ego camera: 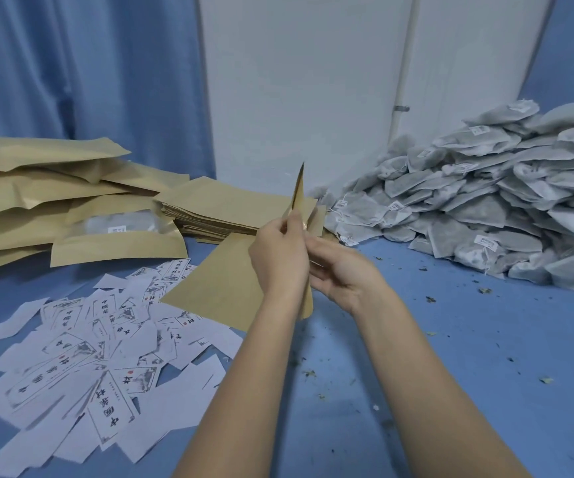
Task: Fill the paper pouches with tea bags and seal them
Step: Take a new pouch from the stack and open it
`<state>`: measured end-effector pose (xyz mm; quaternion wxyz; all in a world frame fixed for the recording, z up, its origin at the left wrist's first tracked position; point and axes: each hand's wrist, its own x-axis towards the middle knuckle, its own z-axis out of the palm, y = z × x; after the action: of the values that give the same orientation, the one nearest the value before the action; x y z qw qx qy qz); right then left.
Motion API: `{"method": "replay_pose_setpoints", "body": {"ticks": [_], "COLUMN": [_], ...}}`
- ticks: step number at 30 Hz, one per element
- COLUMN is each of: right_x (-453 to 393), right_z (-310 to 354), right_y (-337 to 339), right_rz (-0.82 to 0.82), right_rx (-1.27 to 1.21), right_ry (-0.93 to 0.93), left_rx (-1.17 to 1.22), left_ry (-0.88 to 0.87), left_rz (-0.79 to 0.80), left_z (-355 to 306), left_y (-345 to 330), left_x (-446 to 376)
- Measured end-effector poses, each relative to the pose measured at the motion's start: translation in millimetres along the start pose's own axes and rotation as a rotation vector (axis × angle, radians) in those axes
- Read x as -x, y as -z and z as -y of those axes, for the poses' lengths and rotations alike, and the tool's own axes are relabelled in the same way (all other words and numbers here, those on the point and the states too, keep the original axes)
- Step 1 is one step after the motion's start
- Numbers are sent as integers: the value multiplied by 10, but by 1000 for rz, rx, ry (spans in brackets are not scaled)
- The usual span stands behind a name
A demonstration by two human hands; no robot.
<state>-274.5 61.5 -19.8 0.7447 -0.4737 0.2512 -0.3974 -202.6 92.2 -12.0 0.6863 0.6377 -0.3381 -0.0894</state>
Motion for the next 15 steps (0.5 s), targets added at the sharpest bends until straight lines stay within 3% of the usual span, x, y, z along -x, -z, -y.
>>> {"method": "replay_pose_setpoints", "body": {"ticks": [4, 5, 8, 12, 15], "right_x": [37, 45, 111, 49, 34], "right_z": [35, 48, 100, 96, 62], "right_y": [-44, -21, 33, 74, 57], "right_rz": [-265, -280, -204, -304, -360], "right_rx": [627, 658, 593, 922, 1007], "right_ry": [377, 403, 324, 370, 376], "left_rx": [-19, 6, -25, -114, -229], "left_ry": [-10, 25, 77, 51, -14], "left_rz": [37, 47, 88, 125, 115], "left_z": [25, 25, 33, 92, 131], "left_y": [-62, -85, -152, -201, -174], "left_x": [52, 61, 107, 137, 120]}}
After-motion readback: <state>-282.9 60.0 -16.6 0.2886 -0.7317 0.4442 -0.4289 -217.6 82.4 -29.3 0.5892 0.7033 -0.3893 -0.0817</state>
